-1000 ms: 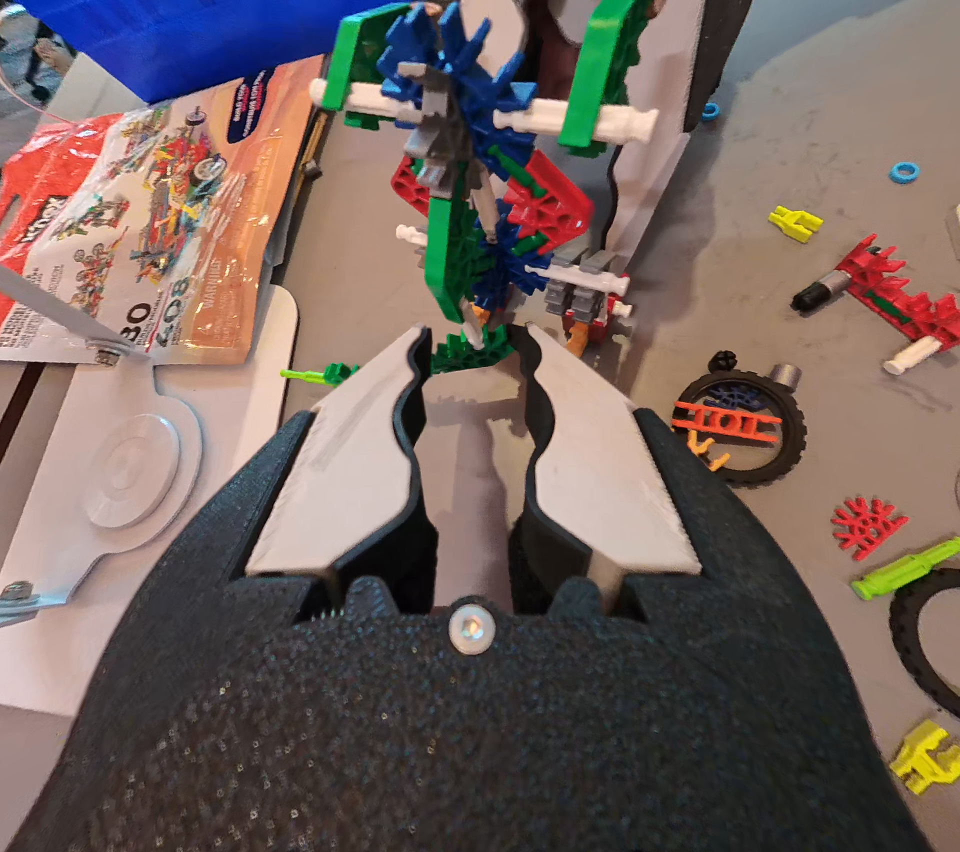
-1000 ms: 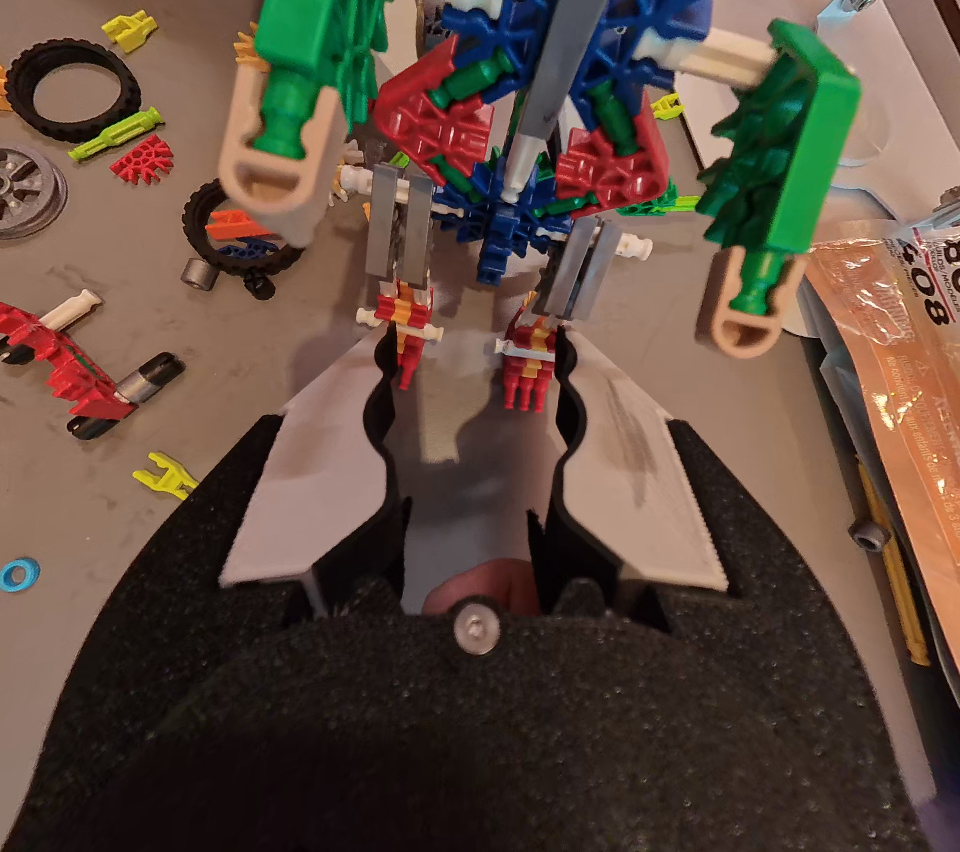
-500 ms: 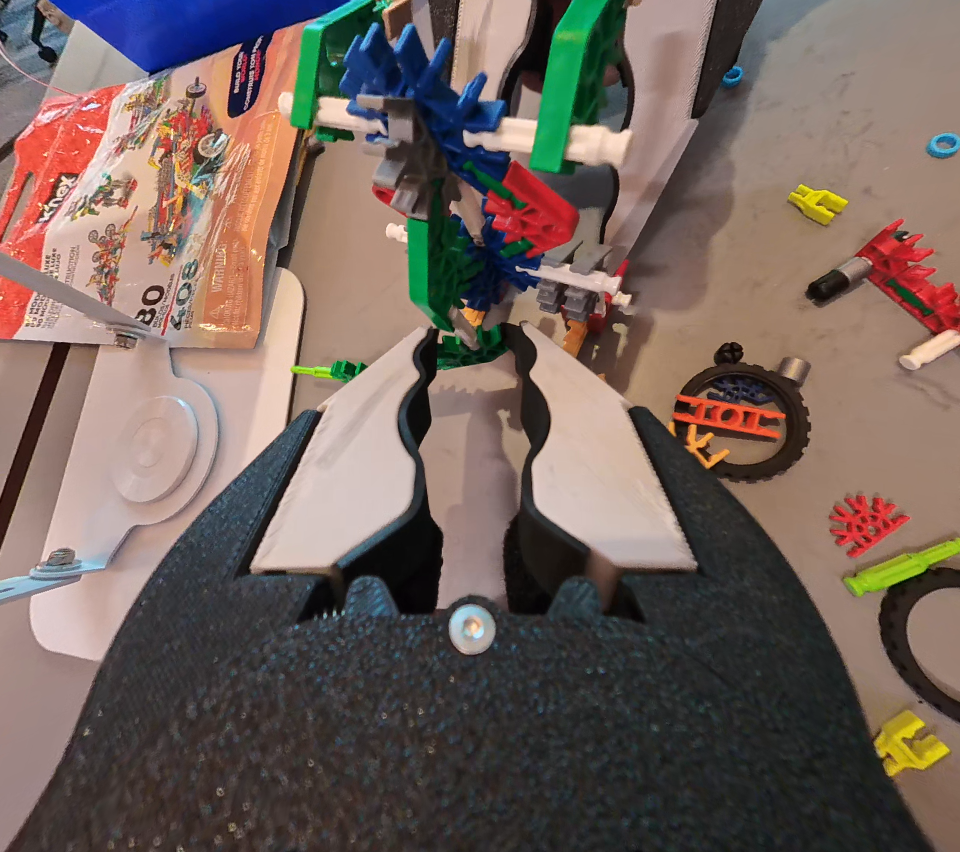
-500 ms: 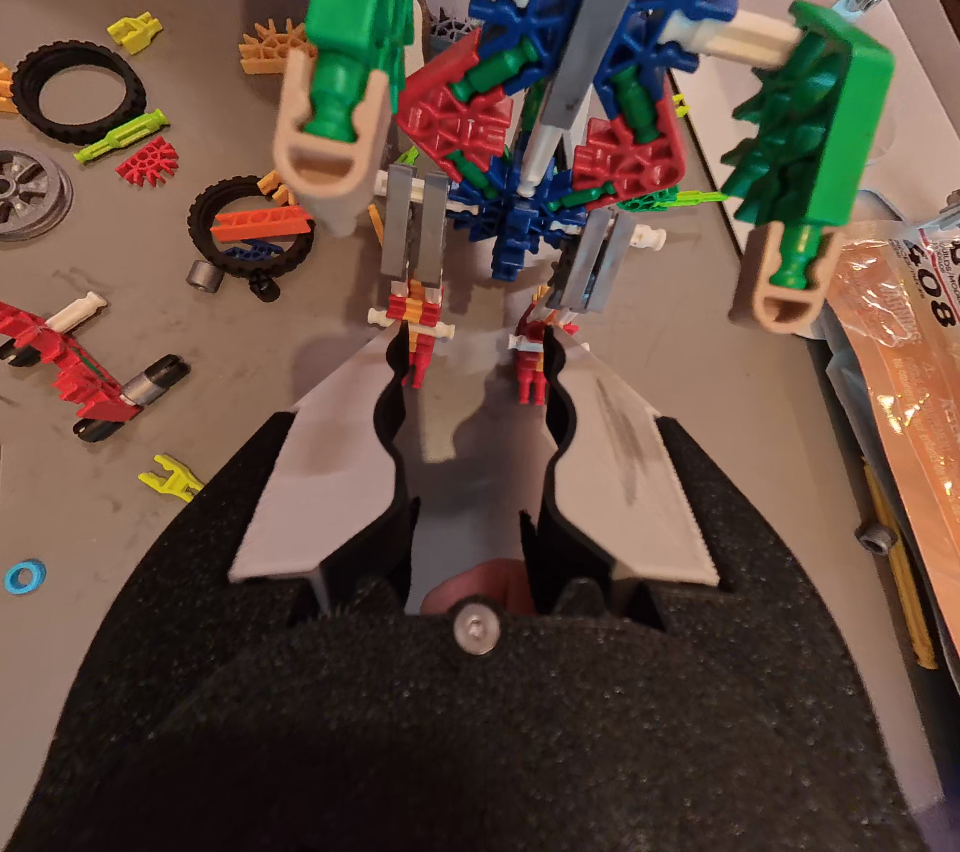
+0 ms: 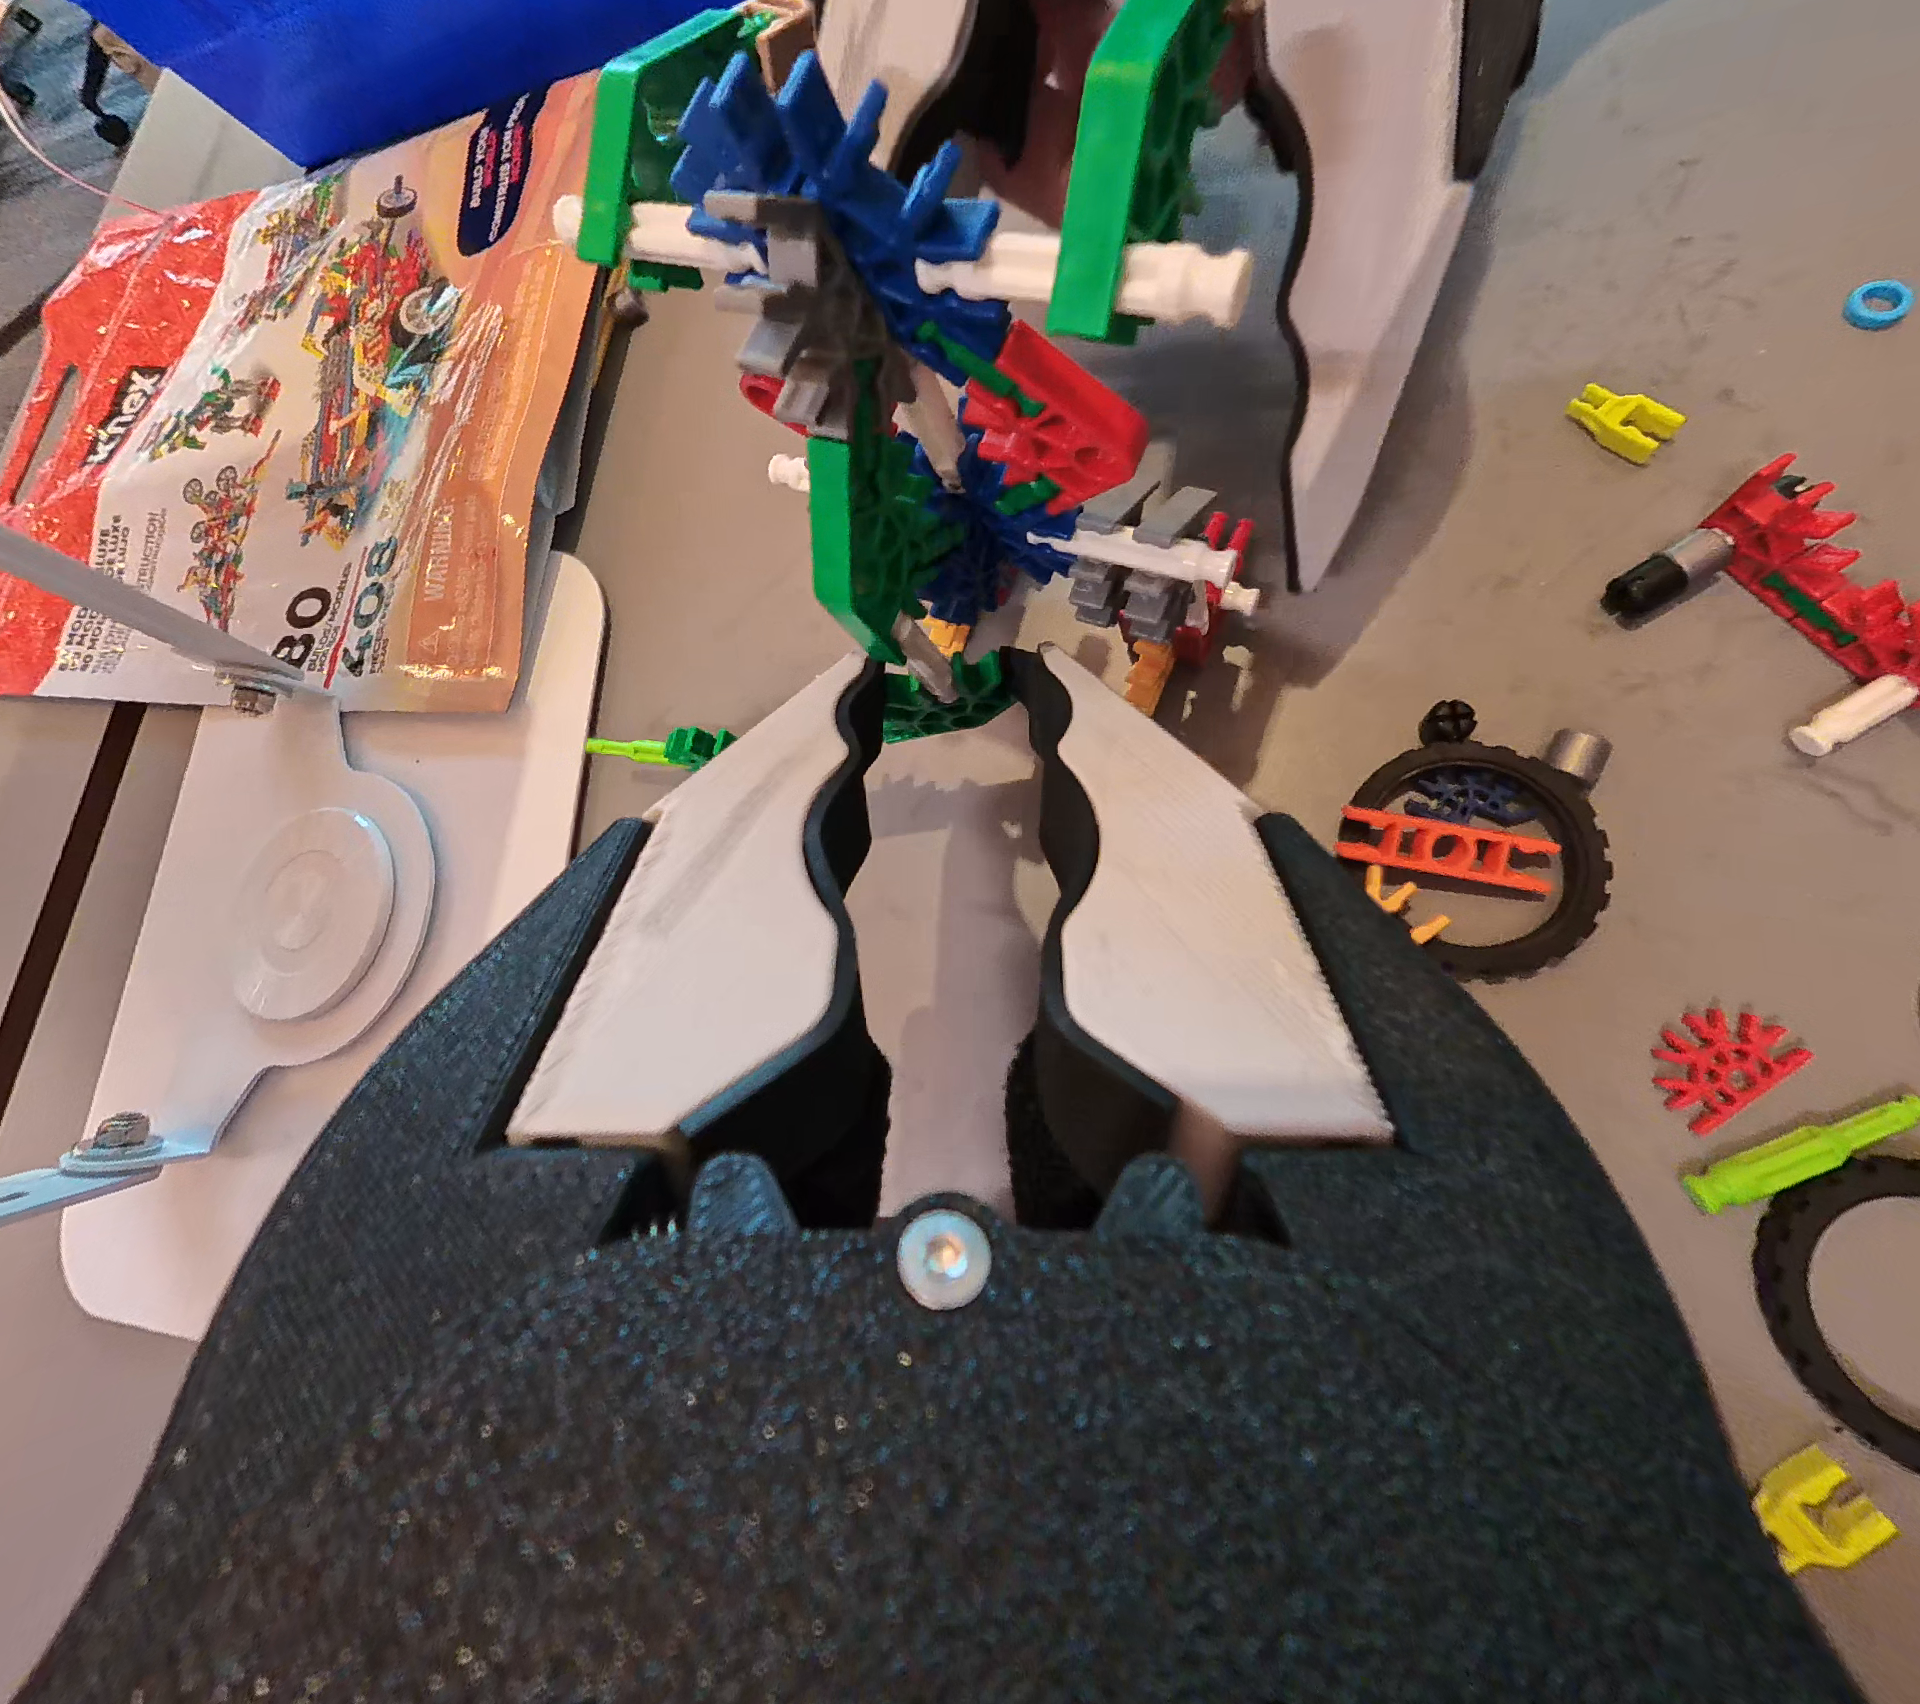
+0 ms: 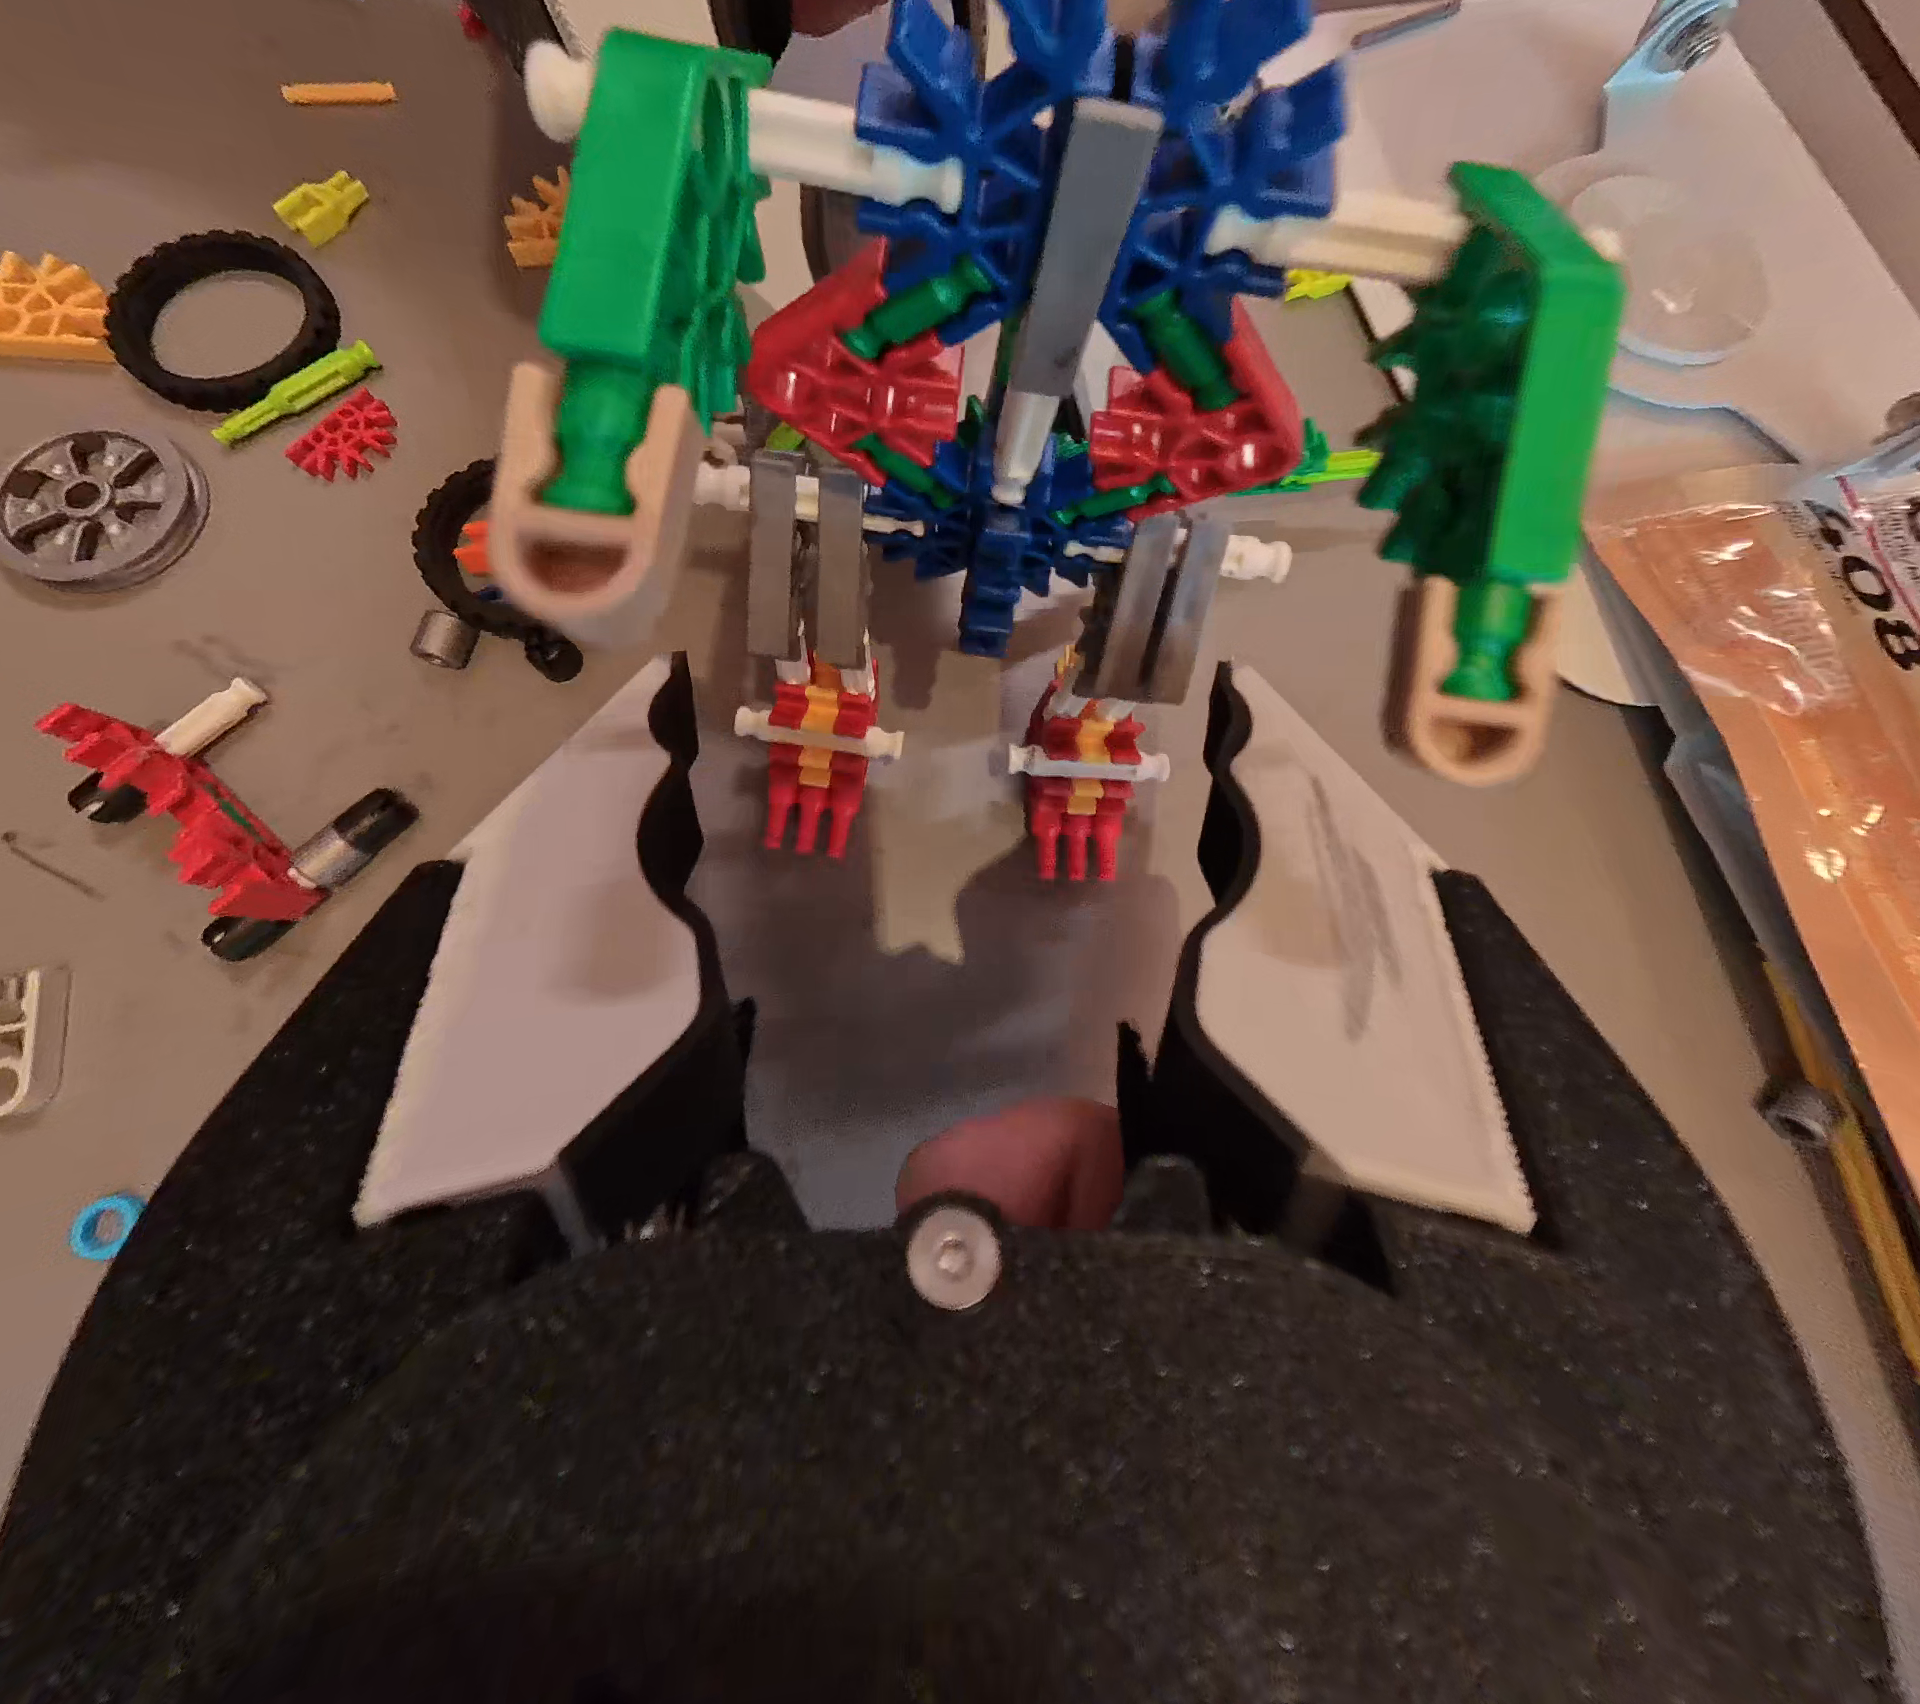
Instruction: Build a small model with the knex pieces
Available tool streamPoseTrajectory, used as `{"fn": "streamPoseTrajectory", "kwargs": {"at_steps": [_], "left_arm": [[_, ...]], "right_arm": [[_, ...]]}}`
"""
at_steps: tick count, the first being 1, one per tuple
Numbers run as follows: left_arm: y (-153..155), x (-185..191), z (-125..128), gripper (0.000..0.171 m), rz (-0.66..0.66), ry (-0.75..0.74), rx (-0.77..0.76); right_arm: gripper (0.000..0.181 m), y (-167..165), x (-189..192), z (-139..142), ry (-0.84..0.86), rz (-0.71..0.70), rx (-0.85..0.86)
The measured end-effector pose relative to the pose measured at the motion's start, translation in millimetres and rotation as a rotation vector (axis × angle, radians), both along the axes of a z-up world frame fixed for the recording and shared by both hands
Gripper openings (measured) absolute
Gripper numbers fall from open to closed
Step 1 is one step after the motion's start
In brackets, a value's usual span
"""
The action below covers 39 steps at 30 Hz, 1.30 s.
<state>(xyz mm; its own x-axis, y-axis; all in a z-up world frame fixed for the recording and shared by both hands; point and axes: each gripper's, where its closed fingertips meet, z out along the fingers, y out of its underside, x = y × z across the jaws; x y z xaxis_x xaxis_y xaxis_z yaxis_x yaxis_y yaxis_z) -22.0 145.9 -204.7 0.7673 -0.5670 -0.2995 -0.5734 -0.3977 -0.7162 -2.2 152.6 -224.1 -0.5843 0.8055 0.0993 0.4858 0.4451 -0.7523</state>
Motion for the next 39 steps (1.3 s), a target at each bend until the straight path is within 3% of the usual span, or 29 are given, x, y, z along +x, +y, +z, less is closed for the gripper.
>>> {"fn": "streamPoseTrajectory", "kwargs": {"at_steps": [4,9,16,31,34,39], "left_arm": [[-1.2,5.6,0.0,0.025,-0.020,-0.001,0.004],[-0.6,6.3,-0.2,0.025,-0.018,0.000,0.009],[-0.8,4.5,-0.3,0.025,-0.003,0.012,-0.004],[1.2,1.1,-0.8,0.025,0.179,0.012,-0.093],[-1.0,1.4,0.9,0.026,0.162,0.052,-0.092],[-3.4,-3.3,6.8,0.045,0.102,0.041,-0.073]], "right_arm": [[0.099,-6.3,-1.8,-17.2,-0.029,-0.001,0.059],[0.082,-1.5,-4.1,-20.8,-0.045,-0.032,0.059],[0.080,-1.7,-3.7,-22.0,-0.061,-0.033,0.048],[0.078,2.4,-4.7,-22.2,-0.071,-0.064,0.051],[0.078,1.1,-3.5,-22.2,-0.070,-0.052,0.050],[0.078,-0.4,2.5,-22.0,-0.066,0.000,0.049]]}}
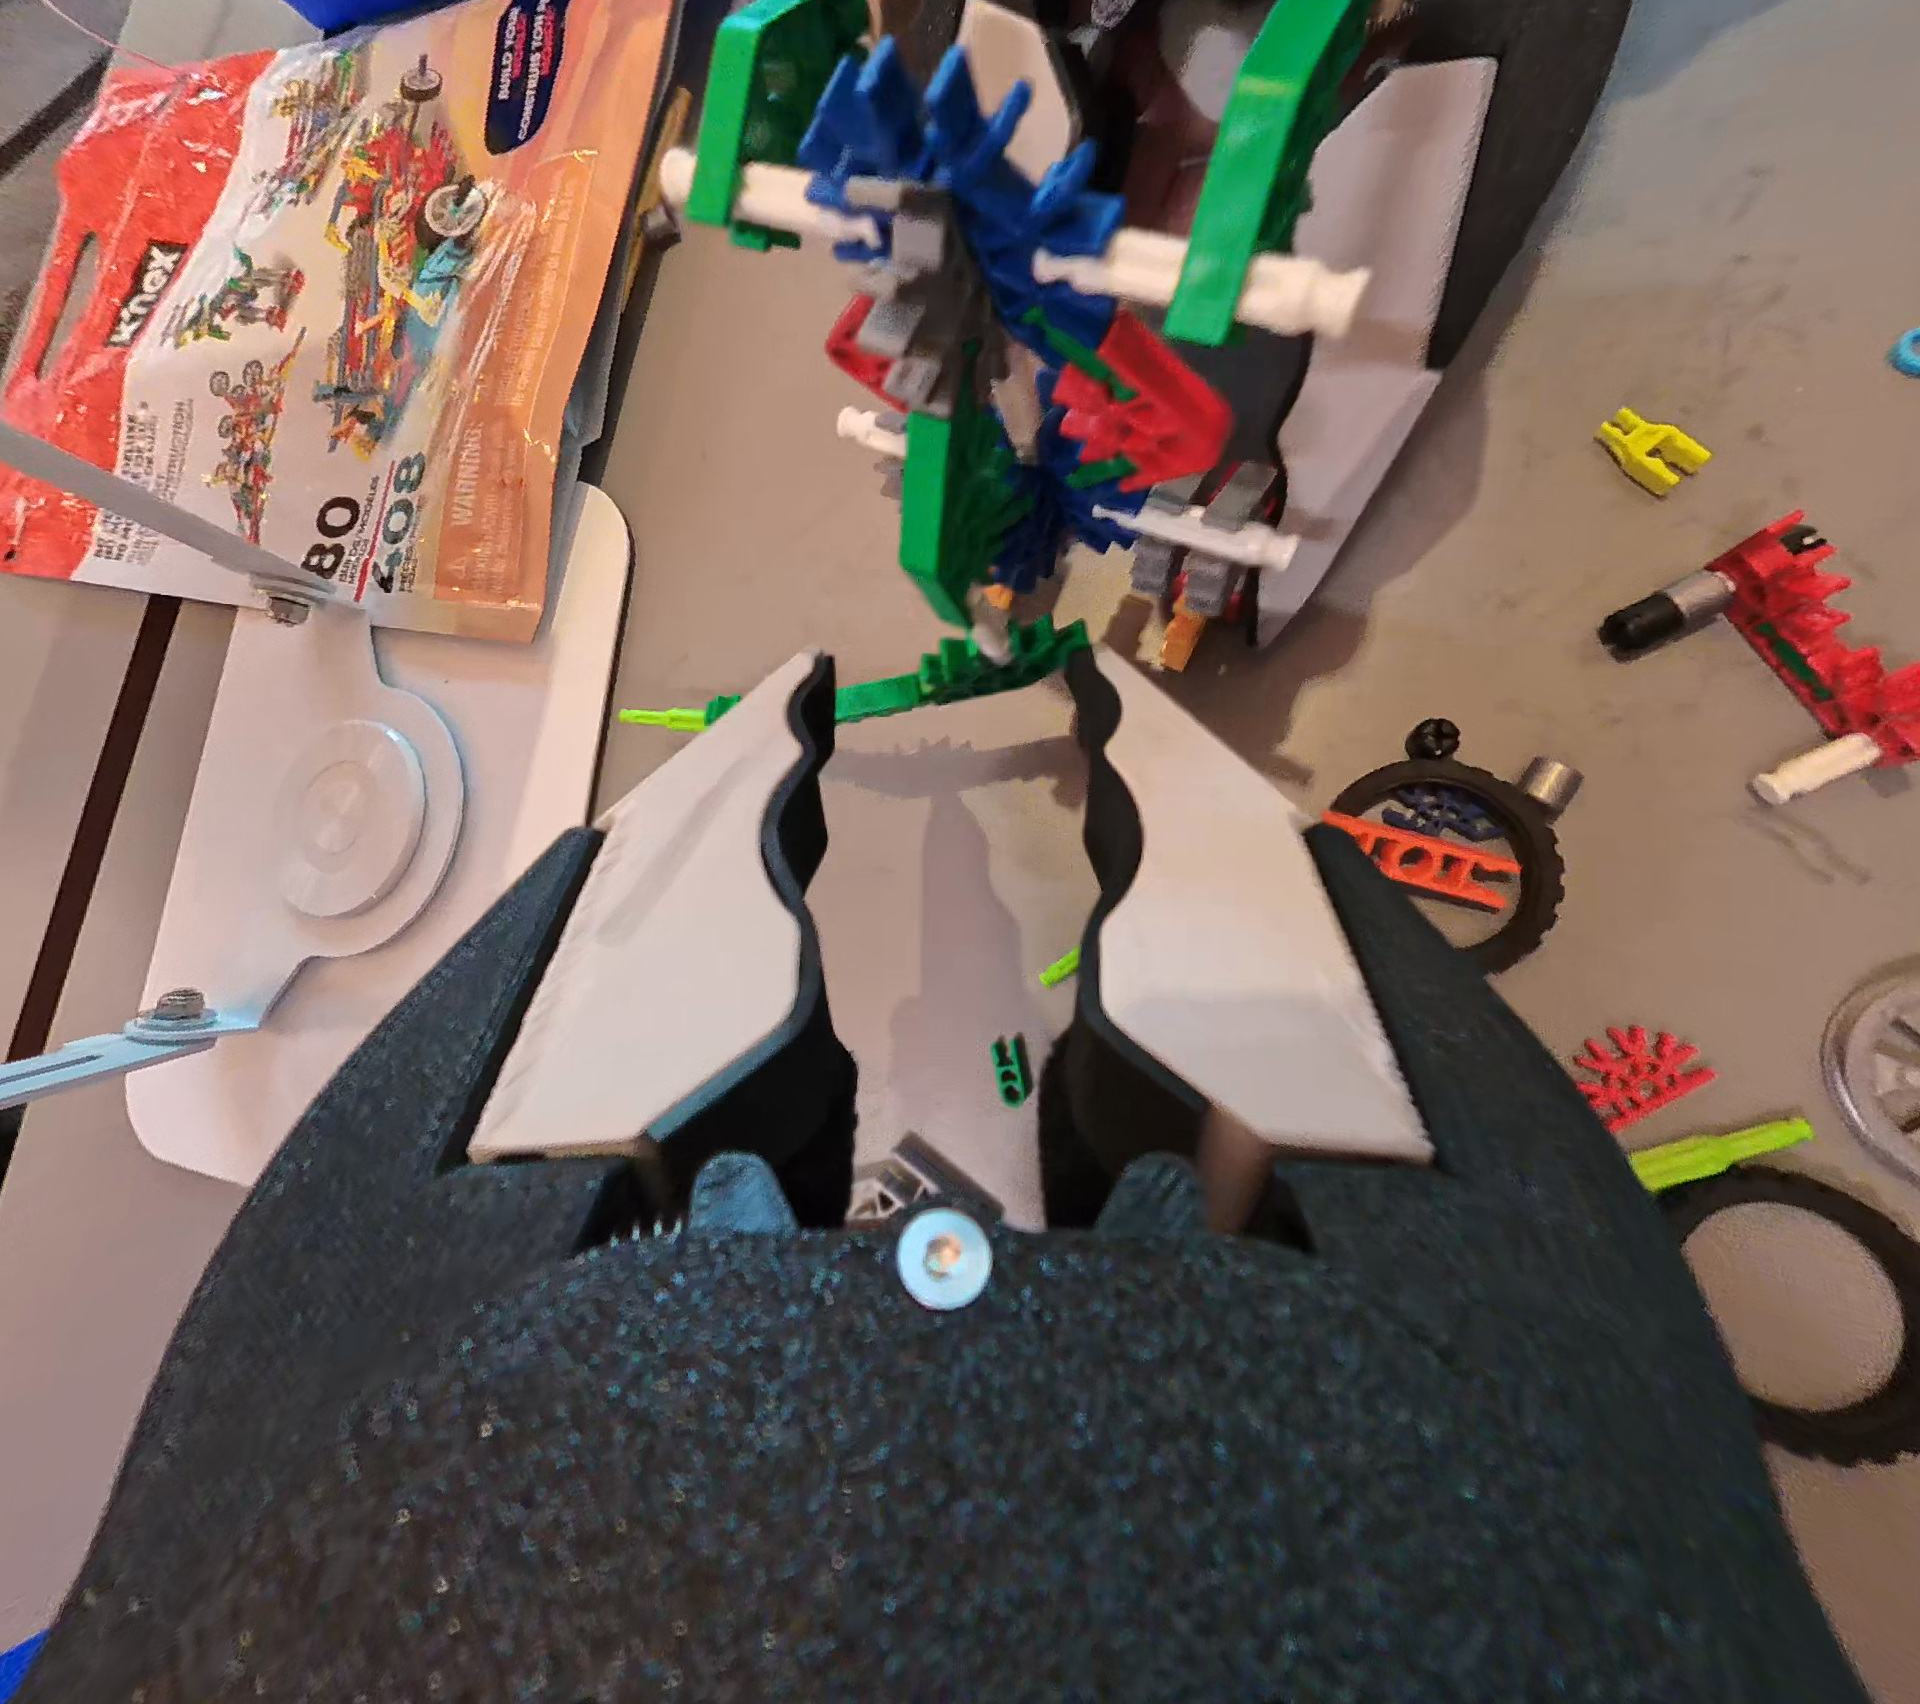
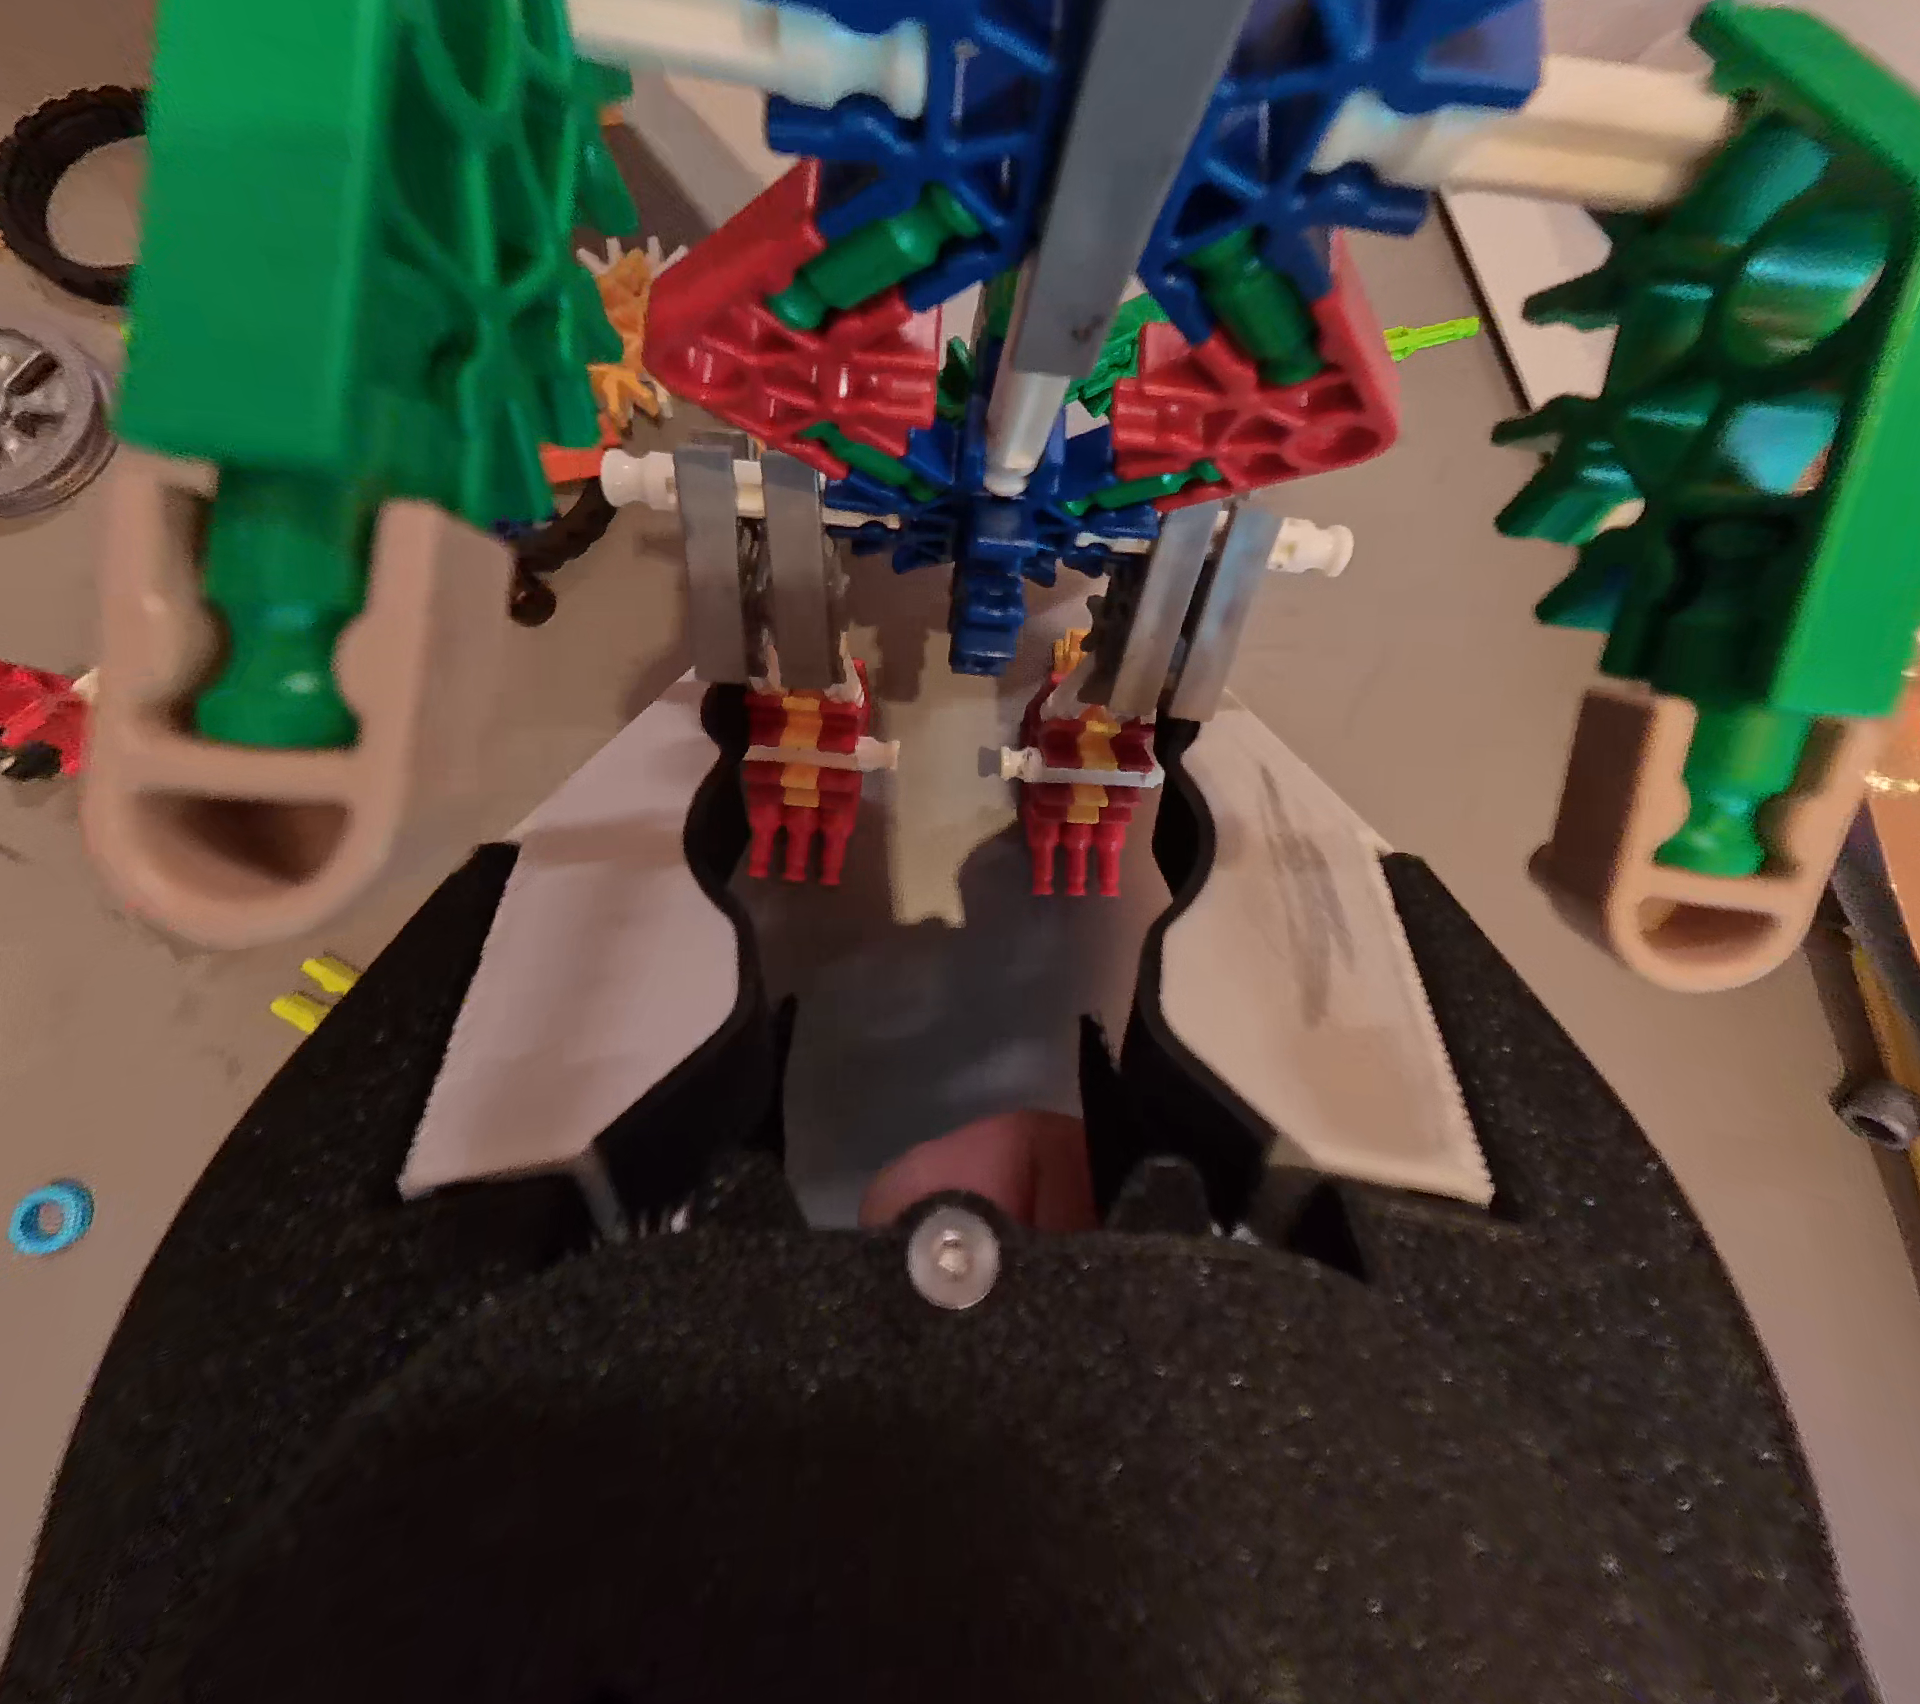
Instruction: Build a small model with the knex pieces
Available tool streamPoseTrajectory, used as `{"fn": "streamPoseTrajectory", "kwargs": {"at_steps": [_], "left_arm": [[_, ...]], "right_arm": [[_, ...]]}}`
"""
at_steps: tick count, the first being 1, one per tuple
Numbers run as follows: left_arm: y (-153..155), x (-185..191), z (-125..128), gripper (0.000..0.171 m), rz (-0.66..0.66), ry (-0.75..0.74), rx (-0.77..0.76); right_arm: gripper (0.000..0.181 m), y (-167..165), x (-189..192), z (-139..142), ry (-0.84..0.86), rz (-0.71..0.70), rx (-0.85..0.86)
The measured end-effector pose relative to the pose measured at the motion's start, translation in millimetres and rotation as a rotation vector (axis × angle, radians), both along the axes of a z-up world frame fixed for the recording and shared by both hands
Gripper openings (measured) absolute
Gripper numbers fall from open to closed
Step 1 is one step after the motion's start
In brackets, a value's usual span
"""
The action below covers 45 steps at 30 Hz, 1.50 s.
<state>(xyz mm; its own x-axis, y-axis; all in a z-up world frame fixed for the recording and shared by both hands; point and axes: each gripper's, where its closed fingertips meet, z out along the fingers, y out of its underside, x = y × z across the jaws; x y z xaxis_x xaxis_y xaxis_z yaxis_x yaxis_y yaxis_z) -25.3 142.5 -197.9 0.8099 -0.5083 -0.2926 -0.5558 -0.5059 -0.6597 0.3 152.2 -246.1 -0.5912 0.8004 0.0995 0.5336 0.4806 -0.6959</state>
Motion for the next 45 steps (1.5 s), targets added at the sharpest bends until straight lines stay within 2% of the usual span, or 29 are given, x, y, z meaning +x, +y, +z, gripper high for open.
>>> {"fn": "streamPoseTrajectory", "kwargs": {"at_steps": [5,7,11,15,35,38,41,45], "left_arm": [[-2.4,12.2,6.2,0.042,-0.100,-0.095,0.039],[-3.6,14.6,2.0,0.043,-0.117,-0.084,0.033],[-6.1,19.7,-4.0,0.026,-0.137,-0.081,0.014],[-6.9,20.7,-5.3,0.022,-0.127,-0.106,0.000],[3.0,9.9,-6.8,0.020,0.055,-0.139,-0.036],[6.4,-2.3,-8.3,0.000,0.125,-0.114,-0.027],[7.1,1.1,-7.4,0.011,0.128,-0.212,-0.036],[8.0,-10.0,-4.8,0.017,0.102,-0.146,0.002]], "right_arm": [[0.078,-3.8,9.2,0.0,-0.003,0.067,0.003],[0.078,-4.5,10.2,0.0,-0.006,0.073,0.009],[0.079,-5.3,10.9,0.0,-0.007,0.077,0.008],[0.079,-5.0,10.8,0.0,-0.007,0.072,0.005],[0.078,5.3,3.0,-0.2,-0.012,-0.019,-0.002],[0.078,10.7,1.1,-0.3,-0.018,-0.053,0.002],[0.079,12.0,0.4,-0.2,-0.012,-0.056,-0.005],[0.079,13.3,2.2,-0.3,-0.013,-0.041,-0.002]]}}
